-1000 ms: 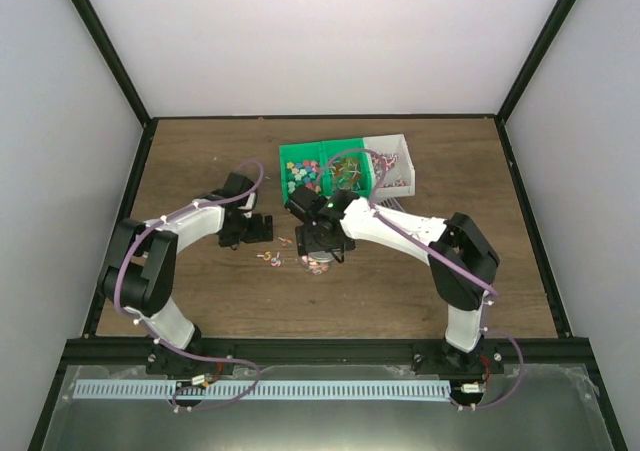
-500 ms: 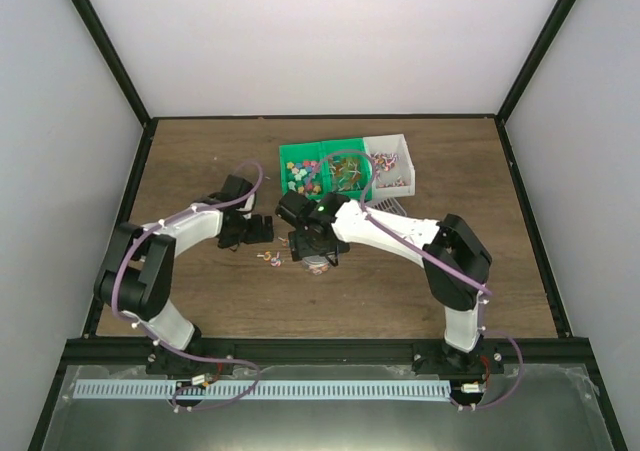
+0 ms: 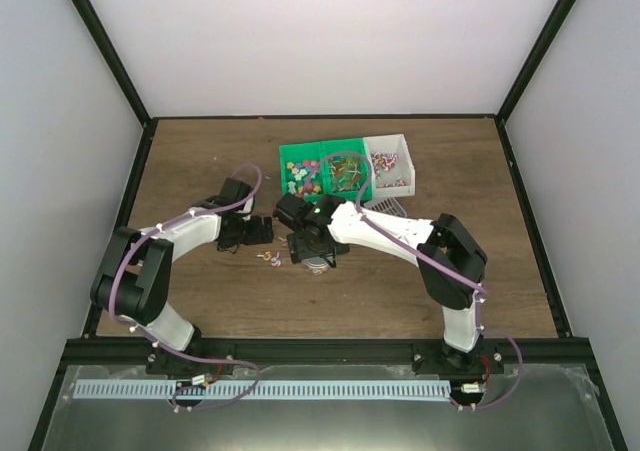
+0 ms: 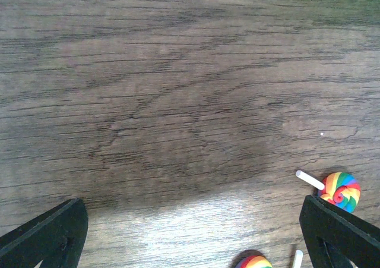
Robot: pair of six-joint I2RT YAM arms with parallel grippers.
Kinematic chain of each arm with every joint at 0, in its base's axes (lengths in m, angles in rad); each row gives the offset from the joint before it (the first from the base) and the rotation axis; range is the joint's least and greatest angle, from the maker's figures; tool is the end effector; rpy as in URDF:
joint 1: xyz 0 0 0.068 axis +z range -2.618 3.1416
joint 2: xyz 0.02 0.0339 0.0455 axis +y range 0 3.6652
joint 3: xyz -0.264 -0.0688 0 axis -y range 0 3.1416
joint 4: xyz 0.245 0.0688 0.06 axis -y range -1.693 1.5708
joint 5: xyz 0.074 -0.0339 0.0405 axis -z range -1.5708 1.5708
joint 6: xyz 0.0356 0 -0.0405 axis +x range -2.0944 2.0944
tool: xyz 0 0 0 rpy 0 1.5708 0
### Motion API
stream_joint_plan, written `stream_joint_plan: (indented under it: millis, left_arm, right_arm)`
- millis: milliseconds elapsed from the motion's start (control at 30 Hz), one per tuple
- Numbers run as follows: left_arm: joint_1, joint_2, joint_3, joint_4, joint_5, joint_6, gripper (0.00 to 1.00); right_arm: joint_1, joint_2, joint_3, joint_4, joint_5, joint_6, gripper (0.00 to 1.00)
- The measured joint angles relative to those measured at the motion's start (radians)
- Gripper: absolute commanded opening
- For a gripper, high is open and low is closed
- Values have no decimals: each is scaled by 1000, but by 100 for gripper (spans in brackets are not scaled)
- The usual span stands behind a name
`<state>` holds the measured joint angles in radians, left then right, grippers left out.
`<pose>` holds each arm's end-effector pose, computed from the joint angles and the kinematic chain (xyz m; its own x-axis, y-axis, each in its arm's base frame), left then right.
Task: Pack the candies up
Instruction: Close the bottle lid on the packing bottle.
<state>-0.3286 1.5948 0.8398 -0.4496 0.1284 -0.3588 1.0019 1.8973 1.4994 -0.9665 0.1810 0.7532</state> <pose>0.2683 -0.0963 0.1512 -0.9551 -0.0423 -0.2933 0.0300 0.9709 -0.2377 0.2080 0.3134 0.2172 -0.9379 -0.2179 -0.2700 -0.2294 0.9733 0.0116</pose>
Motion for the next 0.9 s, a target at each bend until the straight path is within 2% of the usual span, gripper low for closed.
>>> stream_joint_plan:
  millis: [267,633,800,833,900]
  left_arm:
    - [0,0,0,0,0,0,100]
    - [0,2,2,0,0,0,100]
    - [0,3,3,0,0,1,100]
    - [0,4,3,0,0,0,100]
    - [0,5,4,0,0,0,100]
  right_arm:
    - [0,3,29,-18,3,-1,99]
    - [0,-7,43,-52,31,19,98]
    - [0,-49,43,-64,49,34,85]
    - [0,-56,43,-65,51,36,81]
    - [0,-63,43,-66,54,46,63]
